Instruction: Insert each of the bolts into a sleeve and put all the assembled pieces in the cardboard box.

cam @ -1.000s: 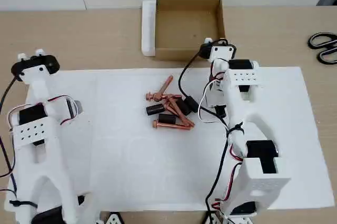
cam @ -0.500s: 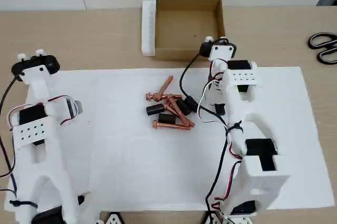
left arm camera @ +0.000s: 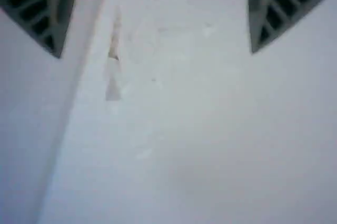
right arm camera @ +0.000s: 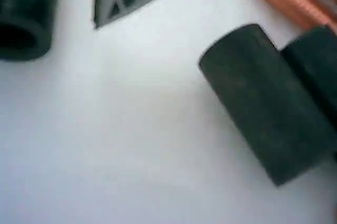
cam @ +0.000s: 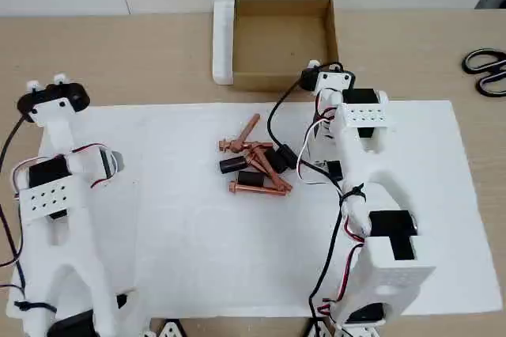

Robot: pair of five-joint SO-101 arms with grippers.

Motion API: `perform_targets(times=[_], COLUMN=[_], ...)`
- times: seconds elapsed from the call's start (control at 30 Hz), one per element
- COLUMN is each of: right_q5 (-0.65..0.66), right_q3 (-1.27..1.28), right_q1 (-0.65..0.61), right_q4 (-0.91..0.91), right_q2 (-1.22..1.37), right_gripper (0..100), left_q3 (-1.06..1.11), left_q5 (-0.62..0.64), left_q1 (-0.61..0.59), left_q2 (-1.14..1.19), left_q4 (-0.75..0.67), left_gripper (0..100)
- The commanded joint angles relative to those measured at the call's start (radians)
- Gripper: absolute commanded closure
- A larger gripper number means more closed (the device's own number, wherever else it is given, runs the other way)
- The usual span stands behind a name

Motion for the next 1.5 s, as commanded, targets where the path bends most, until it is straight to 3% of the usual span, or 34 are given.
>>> perform_targets(times=[0.0,0.67,1.07,1.3,1.47], right_q5=[-0.006,0.0,0.0,0.002,0.002], right_q3=[-0.046,0.057,0.055,0.054,0.026], right_q1=[0.002,0.001,0.005,0.007,0.008], right_q4=[0.012,-0.091,-0.14,-0.131,-0.107], right_q2=[-0.054,-0.028,0.093,0.091,0.09], right_gripper=[79.3,79.8,85.6,99.4,99.5], left_q3=[-0.005,-0.004,0.022,0.024,0.024], left_q5=[0.008,0.008,0.008,0.008,0.008], left_q1=[0.008,0.008,0.008,0.008,0.008], left_q2=[-0.006,-0.005,-0.008,-0.009,-0.011], left_q4=[0.002,0.003,-0.002,-0.002,0.0], left_gripper=[78,78,78,78,78])
